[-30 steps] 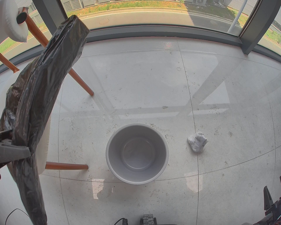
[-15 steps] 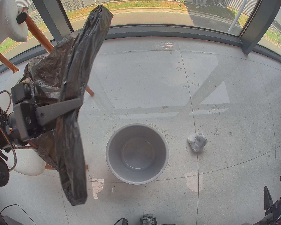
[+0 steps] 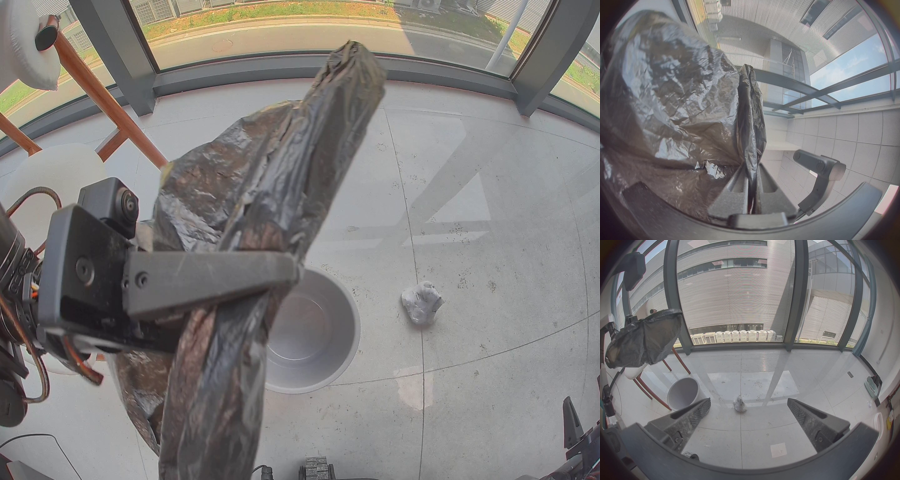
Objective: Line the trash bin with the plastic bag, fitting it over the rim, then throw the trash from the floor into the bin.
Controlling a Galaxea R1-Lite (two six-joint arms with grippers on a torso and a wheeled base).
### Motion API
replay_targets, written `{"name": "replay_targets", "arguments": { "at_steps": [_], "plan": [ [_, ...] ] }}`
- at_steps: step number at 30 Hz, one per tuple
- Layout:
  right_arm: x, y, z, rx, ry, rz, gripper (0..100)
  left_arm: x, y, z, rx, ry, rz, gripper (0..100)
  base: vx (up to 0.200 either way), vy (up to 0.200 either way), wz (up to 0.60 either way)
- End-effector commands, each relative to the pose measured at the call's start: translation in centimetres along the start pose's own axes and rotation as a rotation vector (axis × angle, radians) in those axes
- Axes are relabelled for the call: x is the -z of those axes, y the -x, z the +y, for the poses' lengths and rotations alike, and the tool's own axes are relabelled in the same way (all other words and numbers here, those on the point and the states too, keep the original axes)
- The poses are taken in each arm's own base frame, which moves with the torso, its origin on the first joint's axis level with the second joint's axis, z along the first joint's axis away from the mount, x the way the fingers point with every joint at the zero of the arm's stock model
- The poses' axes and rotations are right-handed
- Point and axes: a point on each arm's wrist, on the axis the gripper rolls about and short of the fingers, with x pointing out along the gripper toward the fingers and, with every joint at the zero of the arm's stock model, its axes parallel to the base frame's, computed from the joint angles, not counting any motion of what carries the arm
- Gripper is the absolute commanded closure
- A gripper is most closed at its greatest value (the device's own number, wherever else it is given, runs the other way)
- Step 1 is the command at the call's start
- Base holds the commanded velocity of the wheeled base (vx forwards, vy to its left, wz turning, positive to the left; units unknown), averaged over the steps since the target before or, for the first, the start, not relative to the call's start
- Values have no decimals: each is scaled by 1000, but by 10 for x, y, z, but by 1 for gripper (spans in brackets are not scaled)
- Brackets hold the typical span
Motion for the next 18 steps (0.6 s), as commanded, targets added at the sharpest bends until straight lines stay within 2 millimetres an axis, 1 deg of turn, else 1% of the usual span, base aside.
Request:
{"name": "replay_targets", "arguments": {
  "at_steps": [1, 2, 3, 8, 13, 15, 18],
  "plan": [
    [5, -1, 0, 0, -1, 12, 0, 15, -11, -5, 48, 40, 87, 100, 0, 0, 0],
    [5, -1, 0, 0, -1, 12, 0, 16, -11, -4, 47, 42, 89, 100, 0, 0, 0],
    [5, -1, 0, 0, -1, 12, 0, 23, -9, 4, 31, 68, 121, 100, 0, 0, 0],
    [5, -1, 0, 2, -2, 12, 0, 33, -7, 28, -3, 77, 188, 100, 0, 0, 0],
    [5, -1, 0, 2, -2, 12, 0, 23, 10, 57, -59, 19, 197, 100, 0, 0, 0],
    [5, -1, 0, 2, -2, 12, 0, 14, 22, 75, -84, -27, 201, 100, 0, 0, 0],
    [5, -1, 0, 2, -2, 12, 0, 5, 33, 92, -105, -83, 196, 100, 0, 0, 0]
  ]
}}
